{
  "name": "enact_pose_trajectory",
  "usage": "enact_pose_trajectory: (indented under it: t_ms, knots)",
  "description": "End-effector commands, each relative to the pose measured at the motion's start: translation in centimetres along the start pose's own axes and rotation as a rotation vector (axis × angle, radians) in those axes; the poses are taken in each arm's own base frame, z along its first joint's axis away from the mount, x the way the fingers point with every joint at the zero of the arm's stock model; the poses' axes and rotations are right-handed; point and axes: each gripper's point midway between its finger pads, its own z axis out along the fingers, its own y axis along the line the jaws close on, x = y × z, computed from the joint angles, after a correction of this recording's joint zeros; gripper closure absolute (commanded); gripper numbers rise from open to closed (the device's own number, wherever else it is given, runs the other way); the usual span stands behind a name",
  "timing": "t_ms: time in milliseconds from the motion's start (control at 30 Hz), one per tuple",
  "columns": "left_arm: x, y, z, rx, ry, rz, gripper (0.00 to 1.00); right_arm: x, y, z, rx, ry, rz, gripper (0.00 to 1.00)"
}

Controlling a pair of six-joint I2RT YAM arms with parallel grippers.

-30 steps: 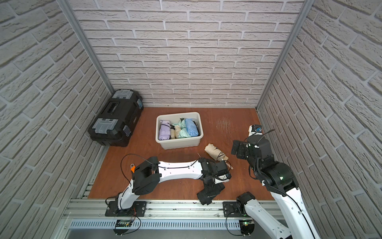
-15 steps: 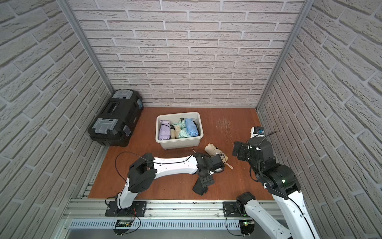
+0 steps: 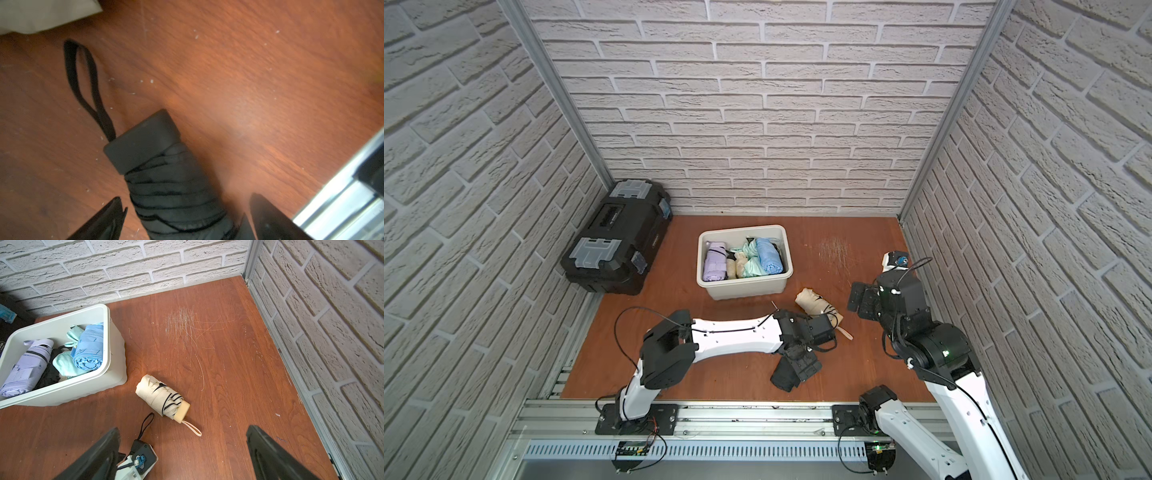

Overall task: Put the umbrella into the storage box
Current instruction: Pick up the umbrella from the center of the board.

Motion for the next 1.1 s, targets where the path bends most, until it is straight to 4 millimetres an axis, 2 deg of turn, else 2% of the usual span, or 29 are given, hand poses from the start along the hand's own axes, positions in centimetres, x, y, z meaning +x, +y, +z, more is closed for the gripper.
enact_pose_trajectory:
  t_ms: [0, 167, 433, 733, 900, 1067]
  knots:
    - [1.1, 1.7, 0.9, -0.085, 0.028, -0.078, 0.02, -0.6, 0.4, 0.2, -0.015, -0.027, -0.002, 0.03]
    - [1.9, 2.3, 1.4, -0.102, 0.046, -0.091, 0.03, -0.5, 0.4, 0.3, -0.016, -0.022, -0.004, 0.03]
    - [2.8, 2.1, 2.4, -0.061, 0.079, -0.098, 0.14, -0.7, 0.9, 0.8, -0.026, -0.019, 0.003, 0.03]
    - [4.1, 3.4, 3.5, -0.076, 0.112, -0.129, 0.24, -0.8, 1.3, 1.2, -0.030, -0.010, 0.008, 0.04]
    - [4.0, 4.2, 2.9, -0.111, 0.094, -0.115, 0.37, -0.7, 1.3, 1.4, -0.026, -0.008, 0.012, 0.04]
    - [3.5, 5.2, 1.4, -0.146, 0.042, -0.110, 0.44, -0.6, 1.4, 1.8, -0.025, -0.002, 0.021, 0.04]
